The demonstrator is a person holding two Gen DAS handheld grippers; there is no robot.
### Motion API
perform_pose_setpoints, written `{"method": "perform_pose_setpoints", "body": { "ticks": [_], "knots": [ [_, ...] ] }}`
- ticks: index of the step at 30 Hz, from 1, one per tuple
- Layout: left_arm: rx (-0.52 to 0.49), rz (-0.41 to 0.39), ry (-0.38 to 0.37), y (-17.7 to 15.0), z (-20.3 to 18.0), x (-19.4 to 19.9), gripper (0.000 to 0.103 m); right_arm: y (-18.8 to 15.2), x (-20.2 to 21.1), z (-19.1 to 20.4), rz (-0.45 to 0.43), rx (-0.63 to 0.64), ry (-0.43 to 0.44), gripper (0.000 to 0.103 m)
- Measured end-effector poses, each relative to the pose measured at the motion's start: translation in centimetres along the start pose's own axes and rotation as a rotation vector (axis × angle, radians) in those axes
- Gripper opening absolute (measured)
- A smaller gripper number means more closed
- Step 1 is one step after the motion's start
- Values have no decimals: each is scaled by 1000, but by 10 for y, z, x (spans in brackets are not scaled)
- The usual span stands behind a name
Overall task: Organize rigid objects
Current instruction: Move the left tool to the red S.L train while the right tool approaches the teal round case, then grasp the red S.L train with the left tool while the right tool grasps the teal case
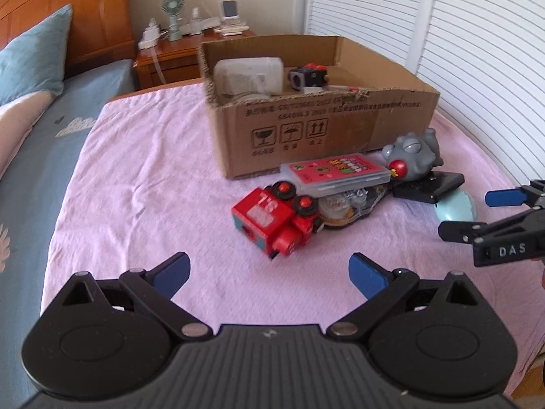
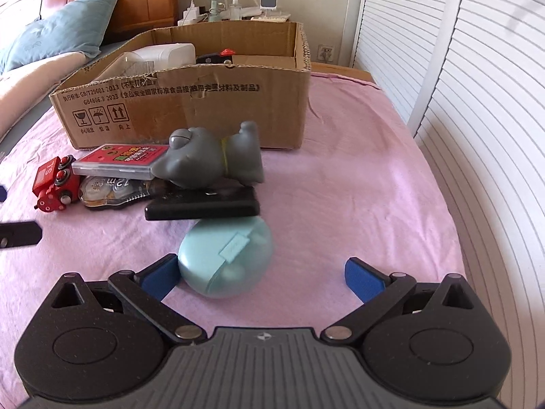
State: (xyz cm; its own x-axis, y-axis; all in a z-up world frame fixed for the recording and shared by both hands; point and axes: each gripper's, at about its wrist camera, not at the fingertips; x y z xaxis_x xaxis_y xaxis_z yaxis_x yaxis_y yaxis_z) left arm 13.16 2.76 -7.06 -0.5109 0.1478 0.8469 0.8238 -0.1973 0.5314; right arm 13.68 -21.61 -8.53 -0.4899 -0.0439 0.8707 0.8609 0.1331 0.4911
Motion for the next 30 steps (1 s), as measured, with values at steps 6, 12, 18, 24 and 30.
{"method": "perform_pose_setpoints", "body": {
  "ticks": [6,12,18,24,30],
  "knots": [
    [-140,-4,-65,19,-3,-13,99,-4,1,-1,-18,1,-1,103],
    [-167,22,-122,30,-3,-29,99,-7,1,1,-27,4,1,103],
    [-211,60,-213,22,-11,-20,99,-9,2,0,-34,14,7,103],
    [-312,6,-95,18,-21,-18,98,-10,3,0,-42,18,10,103],
    [-320,9,-167,18,-21,-15,93,-13,4,-1,-48,26,15,103]
  ]
}}
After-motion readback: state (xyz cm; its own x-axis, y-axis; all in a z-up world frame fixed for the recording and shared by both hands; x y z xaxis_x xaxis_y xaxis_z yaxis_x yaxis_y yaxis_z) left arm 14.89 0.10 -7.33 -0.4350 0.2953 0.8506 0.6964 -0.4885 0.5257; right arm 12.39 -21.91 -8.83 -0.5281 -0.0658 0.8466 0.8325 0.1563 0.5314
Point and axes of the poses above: each gripper's, at about its wrist camera, not at the fingertips, and x roughly against the way its jaws point, z to its left, y to its top, and after that the axes turned 9 degrees about z, right-handed
